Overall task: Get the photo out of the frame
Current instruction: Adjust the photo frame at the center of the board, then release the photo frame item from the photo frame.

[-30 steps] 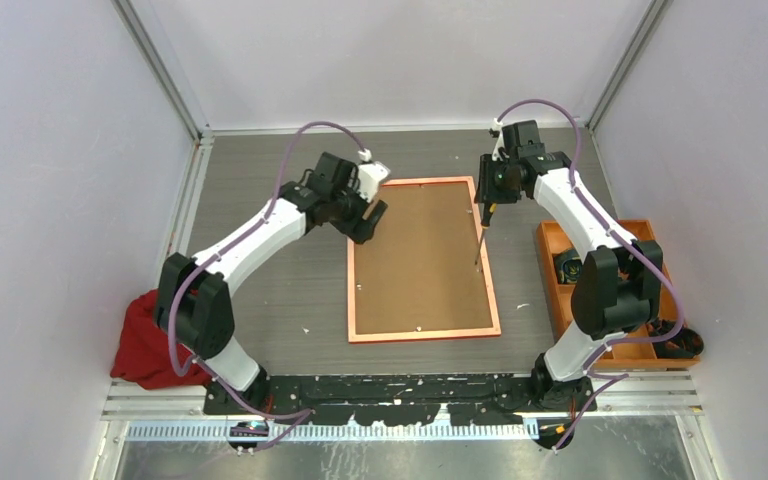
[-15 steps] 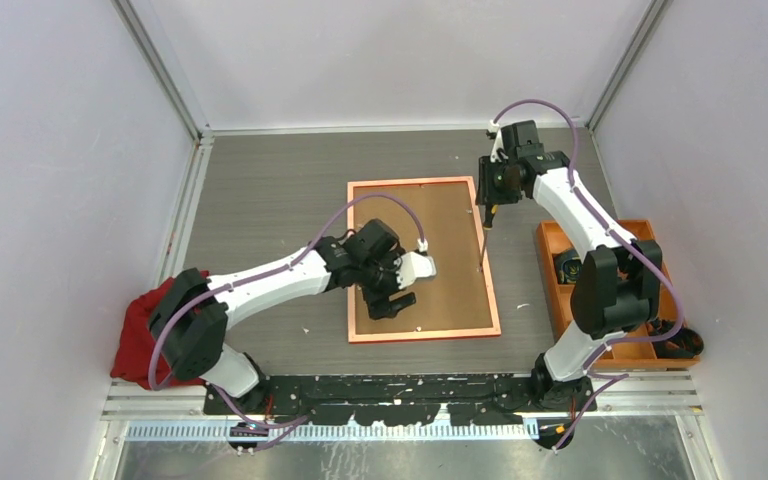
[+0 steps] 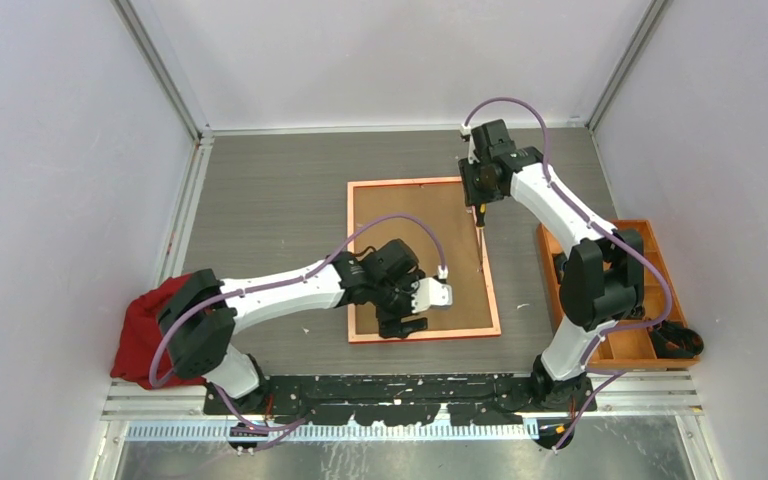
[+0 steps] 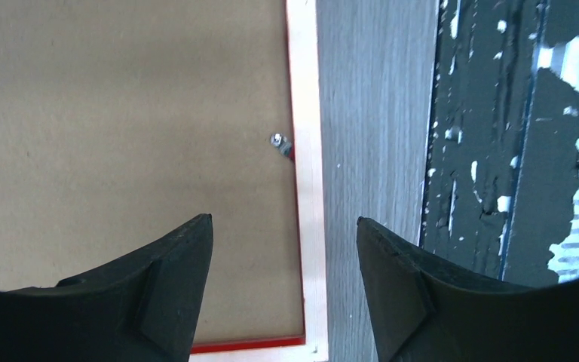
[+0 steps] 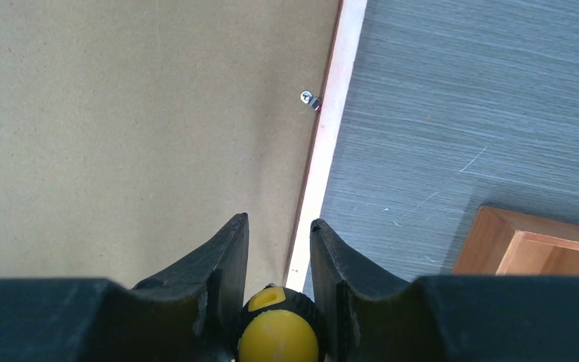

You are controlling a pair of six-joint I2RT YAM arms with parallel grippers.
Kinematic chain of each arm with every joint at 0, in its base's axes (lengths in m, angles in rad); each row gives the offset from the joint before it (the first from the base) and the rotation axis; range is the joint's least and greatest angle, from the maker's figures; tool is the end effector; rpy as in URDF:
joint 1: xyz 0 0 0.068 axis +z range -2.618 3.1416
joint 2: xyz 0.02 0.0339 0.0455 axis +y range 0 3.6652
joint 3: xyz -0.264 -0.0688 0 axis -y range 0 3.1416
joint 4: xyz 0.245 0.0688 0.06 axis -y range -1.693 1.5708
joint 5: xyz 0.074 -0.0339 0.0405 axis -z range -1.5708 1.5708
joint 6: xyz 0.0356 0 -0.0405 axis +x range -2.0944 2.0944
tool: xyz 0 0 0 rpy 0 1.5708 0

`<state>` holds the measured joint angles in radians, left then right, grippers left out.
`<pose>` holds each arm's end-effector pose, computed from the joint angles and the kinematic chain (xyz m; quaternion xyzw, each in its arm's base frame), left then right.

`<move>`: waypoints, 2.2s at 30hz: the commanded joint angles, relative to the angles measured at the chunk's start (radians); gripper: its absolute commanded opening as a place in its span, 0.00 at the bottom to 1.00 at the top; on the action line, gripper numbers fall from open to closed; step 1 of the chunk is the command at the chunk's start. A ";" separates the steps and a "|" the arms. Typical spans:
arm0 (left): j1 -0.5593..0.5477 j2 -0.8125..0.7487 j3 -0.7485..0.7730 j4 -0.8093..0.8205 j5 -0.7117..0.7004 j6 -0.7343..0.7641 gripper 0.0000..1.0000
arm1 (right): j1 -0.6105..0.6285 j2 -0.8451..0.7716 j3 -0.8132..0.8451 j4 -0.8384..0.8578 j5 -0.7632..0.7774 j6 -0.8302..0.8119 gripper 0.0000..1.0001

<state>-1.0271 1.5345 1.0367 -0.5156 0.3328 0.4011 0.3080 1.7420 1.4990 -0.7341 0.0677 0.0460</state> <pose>0.1511 -0.2724 0.2217 0.6554 0.6866 -0.2350 0.2091 0.3614 0.1124 0.2821 -0.1150 0.9488 0.0196 0.2935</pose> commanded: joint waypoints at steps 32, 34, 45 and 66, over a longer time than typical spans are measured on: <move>-0.134 0.292 0.342 -0.061 0.032 -0.042 0.65 | -0.005 -0.035 0.005 0.074 0.005 0.019 0.01; -0.135 0.291 0.353 -0.067 0.042 -0.039 0.65 | -0.010 -0.038 0.004 0.077 -0.007 0.034 0.01; -0.151 0.288 0.327 -0.036 0.061 -0.056 0.65 | -0.025 -0.050 -0.018 0.126 0.009 0.056 0.01; -0.158 0.273 0.270 -0.006 0.059 -0.020 0.65 | -0.098 -0.071 -0.043 0.140 -0.128 0.105 0.01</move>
<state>-1.1725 1.8290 1.3289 -0.5583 0.4019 0.3607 0.2039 1.7172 1.4551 -0.6422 -0.0254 0.1310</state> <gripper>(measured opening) 0.654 0.388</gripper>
